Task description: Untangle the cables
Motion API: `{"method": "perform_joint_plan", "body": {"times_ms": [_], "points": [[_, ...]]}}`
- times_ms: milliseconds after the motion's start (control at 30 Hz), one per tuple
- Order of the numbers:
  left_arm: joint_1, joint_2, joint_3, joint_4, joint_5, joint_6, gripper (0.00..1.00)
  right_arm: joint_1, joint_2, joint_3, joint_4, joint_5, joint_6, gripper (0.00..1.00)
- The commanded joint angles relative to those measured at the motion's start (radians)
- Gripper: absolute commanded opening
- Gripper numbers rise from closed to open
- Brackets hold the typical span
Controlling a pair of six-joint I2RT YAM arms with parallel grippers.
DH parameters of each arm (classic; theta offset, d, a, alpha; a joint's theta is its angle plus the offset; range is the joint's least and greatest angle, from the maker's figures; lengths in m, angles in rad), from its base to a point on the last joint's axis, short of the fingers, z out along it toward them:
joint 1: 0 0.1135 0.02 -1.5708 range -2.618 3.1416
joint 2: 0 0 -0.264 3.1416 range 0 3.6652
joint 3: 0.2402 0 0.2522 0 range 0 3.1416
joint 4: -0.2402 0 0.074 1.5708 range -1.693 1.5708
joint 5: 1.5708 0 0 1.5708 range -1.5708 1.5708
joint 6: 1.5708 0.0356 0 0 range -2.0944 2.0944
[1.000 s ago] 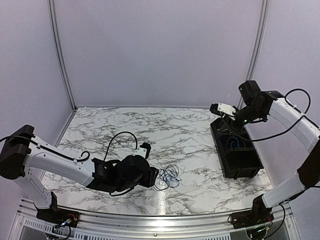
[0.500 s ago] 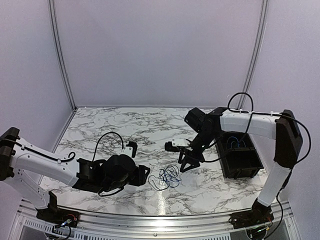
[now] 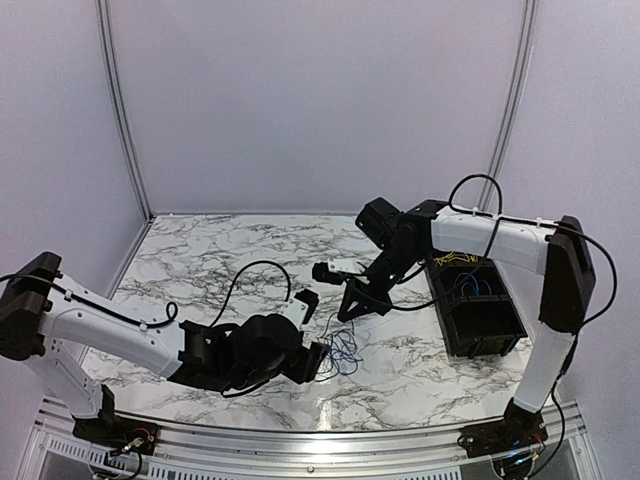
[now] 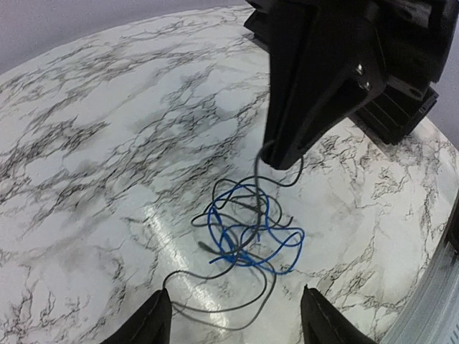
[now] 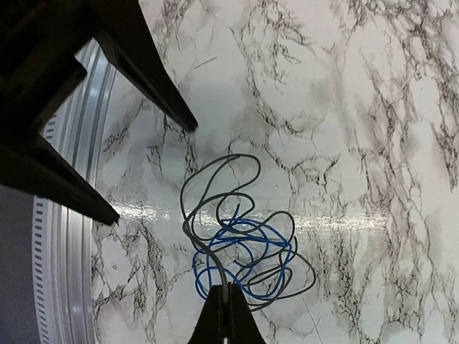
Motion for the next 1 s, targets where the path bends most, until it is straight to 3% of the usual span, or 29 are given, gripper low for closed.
{"method": "perform_joint_plan", "body": {"times_ms": [0,267,433,567,667,967], "points": [[-0.001,0.114,0.116,0.117,-0.042,0.17,0.65,0.022,-0.105,0.076,-0.062,-0.096,0.032,0.0],[0.093,0.287,0.146,0.342,-0.065,0.028,0.5,0.03,-0.233,0.233,-0.201,-0.161,0.053,0.0],[0.125,0.361,0.16,0.39,0.04,0.039,0.34,0.029,-0.222,0.544,-0.327,-0.194,0.125,0.0],[0.129,0.4,0.158,0.397,0.101,0.028,0.28,0.028,-0.159,0.847,-0.377,-0.187,0.225,0.0],[0.129,0.409,0.147,0.399,0.139,0.012,0.26,0.028,-0.166,0.944,-0.329,-0.152,0.294,0.0],[0.129,0.36,0.076,0.399,0.172,-0.018,0.27,0.005,-0.323,0.908,-0.03,0.115,0.355,0.0]]}}
